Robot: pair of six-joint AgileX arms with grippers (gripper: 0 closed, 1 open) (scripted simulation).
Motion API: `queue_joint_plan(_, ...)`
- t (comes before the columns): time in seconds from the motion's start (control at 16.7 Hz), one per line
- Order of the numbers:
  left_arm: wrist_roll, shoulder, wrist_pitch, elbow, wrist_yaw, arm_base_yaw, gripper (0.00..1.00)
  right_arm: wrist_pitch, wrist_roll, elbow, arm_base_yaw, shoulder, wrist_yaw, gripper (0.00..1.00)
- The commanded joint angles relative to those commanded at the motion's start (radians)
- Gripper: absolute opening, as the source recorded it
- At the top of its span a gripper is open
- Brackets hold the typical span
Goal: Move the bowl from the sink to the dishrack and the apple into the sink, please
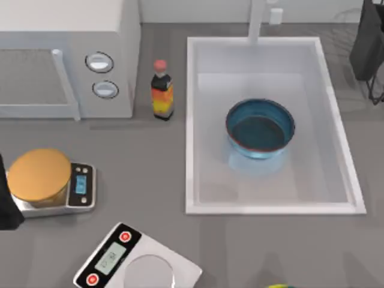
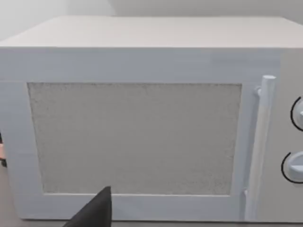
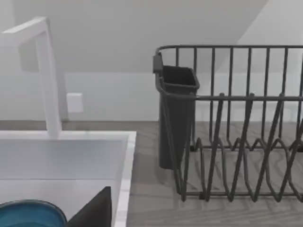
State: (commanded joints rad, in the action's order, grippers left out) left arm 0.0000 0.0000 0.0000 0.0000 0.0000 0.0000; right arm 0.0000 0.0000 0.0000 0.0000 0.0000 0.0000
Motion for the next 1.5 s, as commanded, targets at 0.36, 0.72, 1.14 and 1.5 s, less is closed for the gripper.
queue_joint_plan(0.36, 0.000, 0.000, 0.000, 0.000, 0.000, 0.000, 1.00, -0.042, 0.008, 0.094, 0.014, 0.095, 0.007, 1.00)
queue_joint_plan(0.72, 0.000, 0.000, 0.000, 0.000, 0.000, 0.000, 1.00, -0.221, 0.051, 0.495, 0.078, 0.491, 0.031, 1.00)
queue_joint_plan(1.14, 0.000, 0.000, 0.000, 0.000, 0.000, 0.000, 1.00, -0.521, 0.153, 1.159, 0.196, 1.233, 0.063, 1.00)
queue_joint_plan(1.5, 0.000, 0.000, 0.000, 0.000, 0.000, 0.000, 1.00, -0.798, 0.275, 1.729, 0.312, 1.905, 0.088, 1.00)
